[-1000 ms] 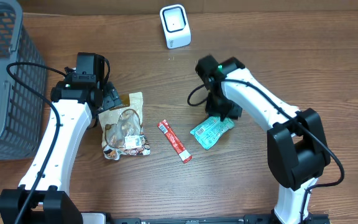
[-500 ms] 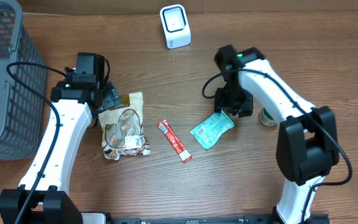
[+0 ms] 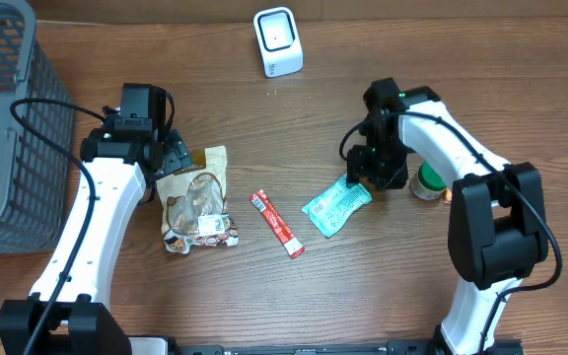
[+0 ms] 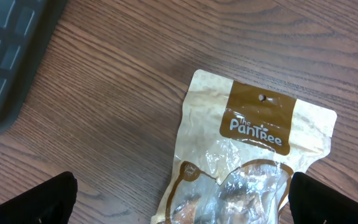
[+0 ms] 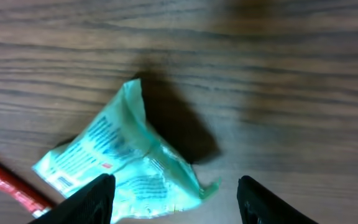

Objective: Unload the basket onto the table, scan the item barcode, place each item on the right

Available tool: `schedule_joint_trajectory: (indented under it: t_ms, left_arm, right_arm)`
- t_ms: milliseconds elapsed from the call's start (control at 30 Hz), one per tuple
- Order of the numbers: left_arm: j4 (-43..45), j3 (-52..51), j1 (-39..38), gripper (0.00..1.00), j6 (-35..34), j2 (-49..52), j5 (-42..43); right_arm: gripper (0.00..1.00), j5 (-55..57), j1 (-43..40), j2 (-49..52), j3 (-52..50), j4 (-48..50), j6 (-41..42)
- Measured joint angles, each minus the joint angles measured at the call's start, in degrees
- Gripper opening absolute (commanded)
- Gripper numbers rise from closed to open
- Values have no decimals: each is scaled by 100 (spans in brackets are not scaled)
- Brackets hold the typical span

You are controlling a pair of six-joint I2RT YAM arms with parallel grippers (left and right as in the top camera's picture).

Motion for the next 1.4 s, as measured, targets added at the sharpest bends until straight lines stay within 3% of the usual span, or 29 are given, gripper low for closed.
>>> schedule_joint_trajectory:
  t_ms: [367,467,700,933,1200,1400]
  left_arm:
    - [0,0,0,100,-2,0,2]
    - [0,0,0,99,0,0,2]
    - [0,0,0,100,-2,0,2]
    - [0,0,0,100,-2,0,2]
    - [0,0,0,100,-2,0,2]
    - [0,0,0,100,-2,0,2]
  right_arm:
    - [63,-203,-44,-94,-741,898,-291]
    - [57,-247,-44,-173,-870,1043,-330]
    - [58,-358,-44,-177,-861,970,-321]
    - [66,-310,-61,-177,-798,778,-313]
    - [66,-282,-264,-177,-791,424,-103]
    - [65,-522,-299,-177,-791,675,-52]
